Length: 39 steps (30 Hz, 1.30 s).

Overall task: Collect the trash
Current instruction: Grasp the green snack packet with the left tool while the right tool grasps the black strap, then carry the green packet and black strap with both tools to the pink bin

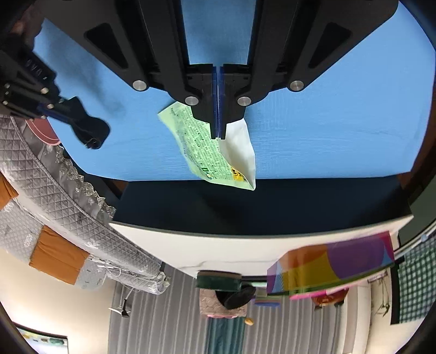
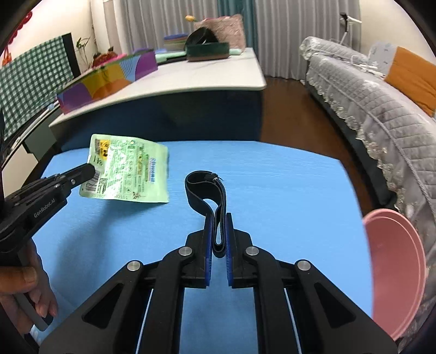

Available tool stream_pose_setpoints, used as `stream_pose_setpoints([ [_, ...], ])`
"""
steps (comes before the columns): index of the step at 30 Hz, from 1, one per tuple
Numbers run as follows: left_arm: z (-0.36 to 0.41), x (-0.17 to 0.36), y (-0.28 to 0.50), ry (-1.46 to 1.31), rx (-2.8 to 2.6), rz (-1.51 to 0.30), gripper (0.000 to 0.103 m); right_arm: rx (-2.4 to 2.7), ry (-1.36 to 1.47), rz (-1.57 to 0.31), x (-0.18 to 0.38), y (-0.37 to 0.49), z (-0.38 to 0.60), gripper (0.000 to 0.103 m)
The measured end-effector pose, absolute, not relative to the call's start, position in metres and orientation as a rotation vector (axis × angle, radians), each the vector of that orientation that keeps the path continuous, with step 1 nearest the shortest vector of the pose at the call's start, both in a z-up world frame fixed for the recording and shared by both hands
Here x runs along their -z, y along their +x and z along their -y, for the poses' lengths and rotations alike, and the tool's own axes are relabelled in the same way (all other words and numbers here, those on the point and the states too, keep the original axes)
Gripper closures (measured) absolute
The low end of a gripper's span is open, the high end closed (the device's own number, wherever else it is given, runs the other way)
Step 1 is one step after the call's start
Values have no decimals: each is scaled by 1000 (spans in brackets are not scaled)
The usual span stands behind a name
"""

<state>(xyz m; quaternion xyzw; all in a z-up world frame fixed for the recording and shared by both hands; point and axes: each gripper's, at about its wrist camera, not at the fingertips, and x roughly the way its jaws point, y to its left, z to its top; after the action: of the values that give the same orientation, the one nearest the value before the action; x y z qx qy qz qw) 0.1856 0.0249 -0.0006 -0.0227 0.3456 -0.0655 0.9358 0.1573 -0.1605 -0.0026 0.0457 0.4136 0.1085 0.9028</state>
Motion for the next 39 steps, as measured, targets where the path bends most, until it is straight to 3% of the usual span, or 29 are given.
stream_pose_setpoints([
  [25,9,-38,110,9,205,-612,103,-118,101,-722,-73,84,254,94],
  [39,51,-43,95,19,269,-569,103,23,141,-678,-55,70,315,94],
])
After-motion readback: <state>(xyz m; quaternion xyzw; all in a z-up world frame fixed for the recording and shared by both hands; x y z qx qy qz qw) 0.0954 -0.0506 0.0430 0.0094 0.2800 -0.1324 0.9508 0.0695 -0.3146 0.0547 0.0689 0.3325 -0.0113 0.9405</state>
